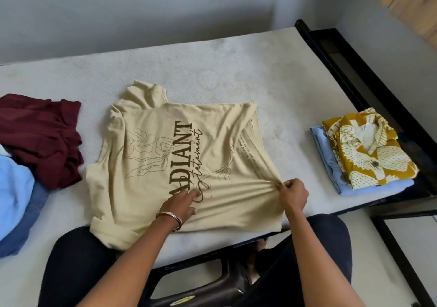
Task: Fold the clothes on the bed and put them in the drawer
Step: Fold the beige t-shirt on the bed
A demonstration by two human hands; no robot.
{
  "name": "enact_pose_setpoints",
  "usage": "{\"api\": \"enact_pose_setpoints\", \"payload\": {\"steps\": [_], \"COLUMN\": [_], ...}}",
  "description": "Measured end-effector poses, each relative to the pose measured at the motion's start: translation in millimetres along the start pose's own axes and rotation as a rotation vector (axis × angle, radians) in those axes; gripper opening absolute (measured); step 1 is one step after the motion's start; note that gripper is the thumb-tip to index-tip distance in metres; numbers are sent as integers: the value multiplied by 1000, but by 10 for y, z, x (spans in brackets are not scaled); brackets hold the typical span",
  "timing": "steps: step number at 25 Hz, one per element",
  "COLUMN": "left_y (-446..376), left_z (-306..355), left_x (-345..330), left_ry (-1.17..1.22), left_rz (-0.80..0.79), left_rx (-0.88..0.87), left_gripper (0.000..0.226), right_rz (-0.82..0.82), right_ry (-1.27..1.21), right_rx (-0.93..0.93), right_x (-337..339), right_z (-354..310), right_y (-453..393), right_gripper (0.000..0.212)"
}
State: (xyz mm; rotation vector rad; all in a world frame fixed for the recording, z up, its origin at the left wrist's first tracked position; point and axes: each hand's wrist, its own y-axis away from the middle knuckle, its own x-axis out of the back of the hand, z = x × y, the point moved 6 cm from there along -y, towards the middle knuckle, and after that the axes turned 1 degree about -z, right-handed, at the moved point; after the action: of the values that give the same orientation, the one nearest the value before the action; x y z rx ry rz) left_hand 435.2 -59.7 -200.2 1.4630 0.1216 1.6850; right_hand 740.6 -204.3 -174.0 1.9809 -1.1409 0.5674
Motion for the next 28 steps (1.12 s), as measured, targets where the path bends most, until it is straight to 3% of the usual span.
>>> {"api": "enact_pose_setpoints", "payload": {"steps": [2,5,8,12,14,17,20,23,26,28], "left_y": [22,14,-108,-445,-684,-1202,-1748,-2218,-2581,-2702], "left_z": [-13,-25,-59,-272,-383,-577,-710,-728,-784,-870], "left_x": [-109,-172,-89,520,885,1395,1765,2023,2141,2246], "left_ry": [-10,-73,127,368,389,398,309,202,-128,-371], "left_rz": [14,-23,-131,131,273,402,490,516,437,384], "left_rx": [21,44,36,128,162,169,64,-65,-28,95], "left_gripper": [70,87,89,36,26,26,34,48,54,39], "right_rz": [93,-25,-79,-168,-162,-131,-186,-166,-167,-198], "right_ry": [94,409,527,235,52,-83,-14,-132,-532,-547], "right_rx": [-16,-61,69,258,286,234,155,69,-56,-15], "right_x": [119,38,-100,-512,-647,-879,-1222,-1385,-1324,-1262], "right_z": [86,171,-92,-811,-1199,-1645,-1879,-1999,-2147,-2236], "right_y": [65,79,-94,-459,-632,-1080,-1509,-1828,-2080,-2262], "right_gripper": [9,25,28,27,29,36,31,46,24,23]}}
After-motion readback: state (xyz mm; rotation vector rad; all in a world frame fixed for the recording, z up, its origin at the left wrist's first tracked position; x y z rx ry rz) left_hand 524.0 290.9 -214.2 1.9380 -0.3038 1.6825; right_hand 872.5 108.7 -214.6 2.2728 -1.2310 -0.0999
